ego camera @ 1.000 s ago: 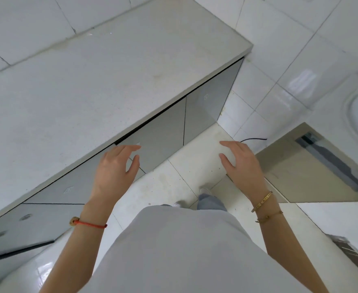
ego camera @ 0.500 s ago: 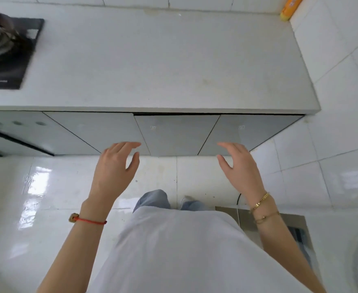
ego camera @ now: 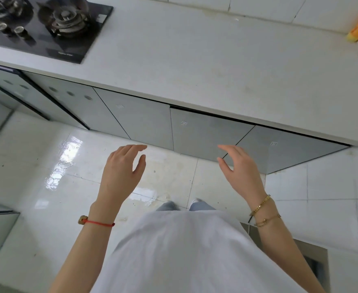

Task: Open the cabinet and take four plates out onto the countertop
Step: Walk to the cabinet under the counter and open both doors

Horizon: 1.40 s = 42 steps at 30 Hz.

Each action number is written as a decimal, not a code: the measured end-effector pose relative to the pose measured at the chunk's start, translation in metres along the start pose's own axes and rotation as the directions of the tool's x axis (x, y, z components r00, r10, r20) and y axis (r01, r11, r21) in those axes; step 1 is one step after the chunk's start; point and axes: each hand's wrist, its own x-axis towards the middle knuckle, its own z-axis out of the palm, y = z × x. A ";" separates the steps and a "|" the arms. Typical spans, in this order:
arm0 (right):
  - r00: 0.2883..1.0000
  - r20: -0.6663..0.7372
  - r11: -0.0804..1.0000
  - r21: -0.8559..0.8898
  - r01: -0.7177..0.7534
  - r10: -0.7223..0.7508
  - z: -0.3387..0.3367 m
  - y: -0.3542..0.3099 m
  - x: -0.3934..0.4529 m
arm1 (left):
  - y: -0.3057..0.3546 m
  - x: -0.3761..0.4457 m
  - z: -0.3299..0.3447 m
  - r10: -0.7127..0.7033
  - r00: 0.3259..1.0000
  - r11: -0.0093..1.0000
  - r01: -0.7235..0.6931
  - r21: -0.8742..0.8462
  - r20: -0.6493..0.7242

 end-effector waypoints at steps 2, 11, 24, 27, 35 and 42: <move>1.000 0.000 1.000 -0.001 0.016 -0.016 0.007 -0.007 0.003 | -0.006 -0.001 -0.005 -0.001 1.000 1.000 0.001 -0.001 -0.001; 1.000 0.013 1.000 -0.018 0.015 -0.015 0.028 -0.023 0.016 | -0.029 0.012 -0.013 0.012 0.999 1.000 -0.012 0.015 0.041; 0.998 0.031 0.998 -0.040 0.053 -0.052 0.075 0.024 0.094 | -0.061 0.072 0.053 -0.020 0.999 1.000 0.021 0.017 -0.028; 0.997 0.005 0.997 -0.039 0.074 -0.074 0.111 0.045 0.110 | -0.085 0.084 0.089 -0.004 0.998 1.000 0.006 0.029 -0.056; 0.987 -0.061 0.989 -0.022 0.145 -0.146 0.245 0.121 0.141 | -0.175 0.100 0.217 0.026 0.990 0.999 -0.022 0.031 -0.142; 0.931 -0.222 0.956 -0.027 0.291 -0.289 0.348 0.184 0.187 | -0.247 0.134 0.329 0.103 0.955 0.994 -0.104 0.011 -0.279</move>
